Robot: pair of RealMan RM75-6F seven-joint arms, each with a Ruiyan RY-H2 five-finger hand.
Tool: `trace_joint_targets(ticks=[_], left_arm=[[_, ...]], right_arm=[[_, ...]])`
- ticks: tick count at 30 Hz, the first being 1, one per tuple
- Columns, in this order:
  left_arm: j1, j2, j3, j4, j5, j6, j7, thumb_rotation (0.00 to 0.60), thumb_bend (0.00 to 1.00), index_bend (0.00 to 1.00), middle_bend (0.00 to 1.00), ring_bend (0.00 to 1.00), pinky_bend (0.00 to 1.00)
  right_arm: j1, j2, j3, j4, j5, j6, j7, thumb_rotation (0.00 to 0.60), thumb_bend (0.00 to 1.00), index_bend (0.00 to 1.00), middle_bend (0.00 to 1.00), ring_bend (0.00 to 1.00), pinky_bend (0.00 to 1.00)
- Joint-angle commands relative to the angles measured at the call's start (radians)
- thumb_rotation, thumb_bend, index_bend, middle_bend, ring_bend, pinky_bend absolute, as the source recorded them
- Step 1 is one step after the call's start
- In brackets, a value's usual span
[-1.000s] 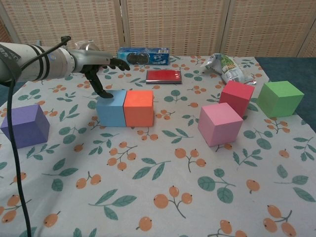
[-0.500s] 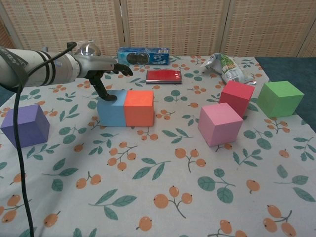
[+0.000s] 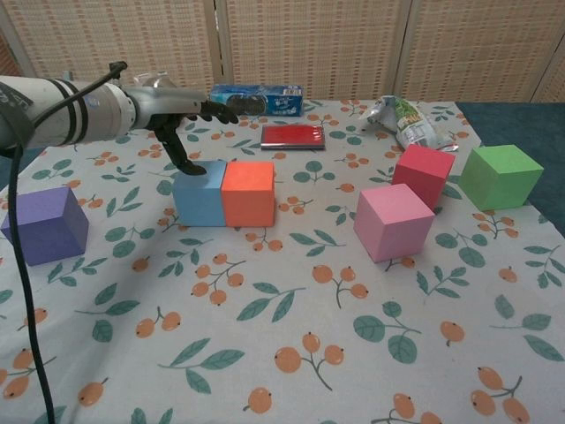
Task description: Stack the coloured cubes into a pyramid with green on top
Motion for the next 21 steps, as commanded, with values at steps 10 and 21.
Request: trace_joint_targets(ticks=[10,21], left_arm=[[0.217,0.226,0.034,-0.263,0.205,0.195,-0.137,0.600,0.31,0.10,0.04,0.00,0.06],[0.434,0.338,0.128,-0.396,0.385,0.386,-0.208,0.600,0.32,0.10,0.04,0.00,0.06]], right_arm=[[0.021,0.011,0.001,0.012,-0.035,-0.005,0.022,0.600,0.00,0.00,0.00,0.00,0.00],[0.212,0.071,0.016,-0.058,-0.143,-0.205,0.029,0.600,0.00,0.00,0.06,0.00,0.00]])
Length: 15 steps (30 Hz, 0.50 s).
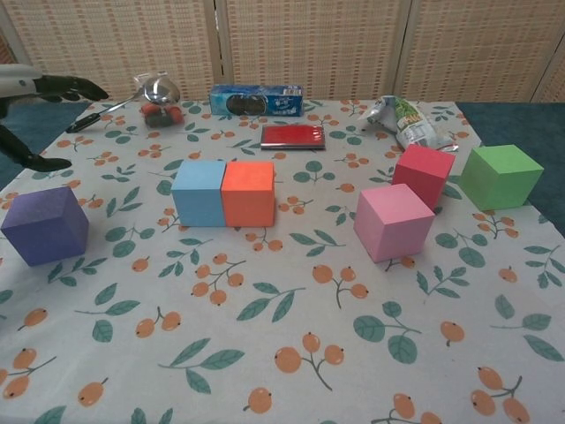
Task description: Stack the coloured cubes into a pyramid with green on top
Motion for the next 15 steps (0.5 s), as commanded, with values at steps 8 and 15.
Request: trace_joint_targets(ticks=[8,15], left_arm=[[0.143,0.049,0.062,-0.073,0.145,0.115,-0.055,0.600,0.32,0.10,0.04,0.00,0.06],[0.205,0.058,0.071,-0.077,0.216,0.161,-0.106,0.600,0.31,0.10,0.04,0.00,0.06]], right_arm=[[0.337,-0.014,0.051,-0.081,-0.010,-0.457,-0.104,0.600,0.00,0.02,0.11,0.00,0.00],[0.504,-0.130,0.105,-0.012,0.112,-0.682,-0.216,0.600,0.00,0.06,0.12,0.00,0.00]])
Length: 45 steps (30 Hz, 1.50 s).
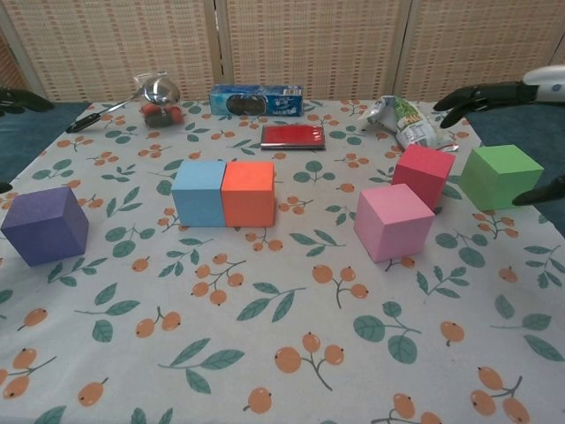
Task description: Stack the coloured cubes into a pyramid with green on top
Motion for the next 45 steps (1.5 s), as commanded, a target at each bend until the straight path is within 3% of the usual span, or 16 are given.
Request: trace_joint_targets(ticks=[1,11,26,35,38,45], left_arm=[[0.026,0.006,0.003,0.001,0.029,0.018,-0.035,0.600,0.31,0.10,0.04,0.00,0.06],[0.073,-0.002,-0.001,0.041,0.090,0.027,-0.105,0.600,0.32,0.11,0.04,0.00,0.06],[0.112,0.007,-0.013,0.034,0.145,0.027,-0.159,0.600,0.32,0.11,0.03,0.00,0.06],[0.126,0.006,-0.018,0.036,0.156,0.029,-0.175,0.600,0.32,0.11,0.03,0.00,0.06],[0.132,0.006,-0.018,0.037,0.163,0.030,-0.185,0.600,0.31,0.11,0.03,0.00,0.06],[0.151,0.007,-0.023,0.039,0.187,0.049,-0.200,0.600,0.32,0.11,0.03,0.00,0.06]], right_arm=[[0.115,-0.093,0.040,0.055,0.090,-0.136,-0.097,0.600,0.00,0.07,0.12,0.00,0.00],[0.231,-0.266,0.048,0.203,0.214,-0.251,-0.235,0.600,0.00,0.16,0.12,0.00,0.00],[0.240,-0.339,-0.003,0.301,0.233,-0.219,-0.249,0.600,0.00,0.22,0.16,0.00,0.00],[0.242,-0.358,-0.014,0.329,0.222,-0.198,-0.236,0.600,0.00,0.33,0.28,0.02,0.00],[0.249,-0.372,-0.017,0.345,0.221,-0.198,-0.240,0.600,0.02,0.43,0.35,0.10,0.00],[0.280,-0.351,0.049,0.291,0.295,-0.204,-0.201,0.600,0.04,0.52,0.41,0.16,0.00]])
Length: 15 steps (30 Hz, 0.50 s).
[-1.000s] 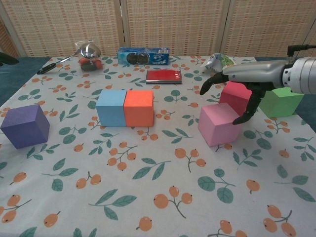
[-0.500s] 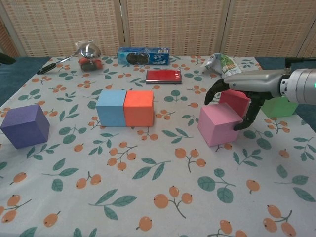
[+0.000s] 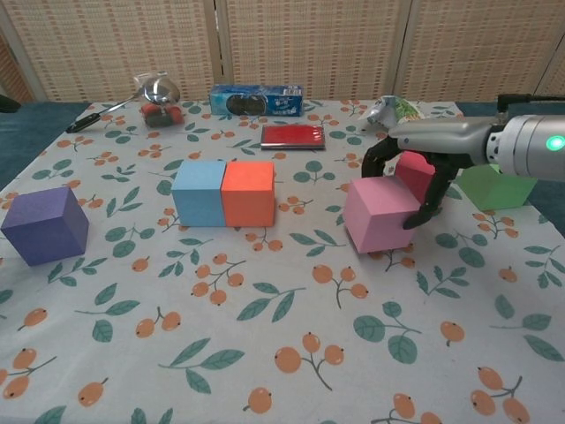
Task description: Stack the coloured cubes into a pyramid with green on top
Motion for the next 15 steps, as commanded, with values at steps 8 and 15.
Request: trace_joint_targets(ticks=[8,15], left_arm=[[0.008,0.003,-0.008,-0.016,0.015,-0.001,0.014,0.600,0.32,0.10,0.03,0.00,0.06],[0.017,0.001,-0.009,-0.019,0.027,0.003,0.017,0.600,0.32,0.10,0.03,0.00,0.06]], right_arm=[[0.106,-0.008,0.085,-0.043,0.267,-0.112,-0.112,0.600,0.04,0.50,0.41,0.16,0.00],[0.208,-0.067,0.077,-0.004,0.488,-0.134,-0.261,0.600,0.04,0.46,0.41,0.16,0.00]])
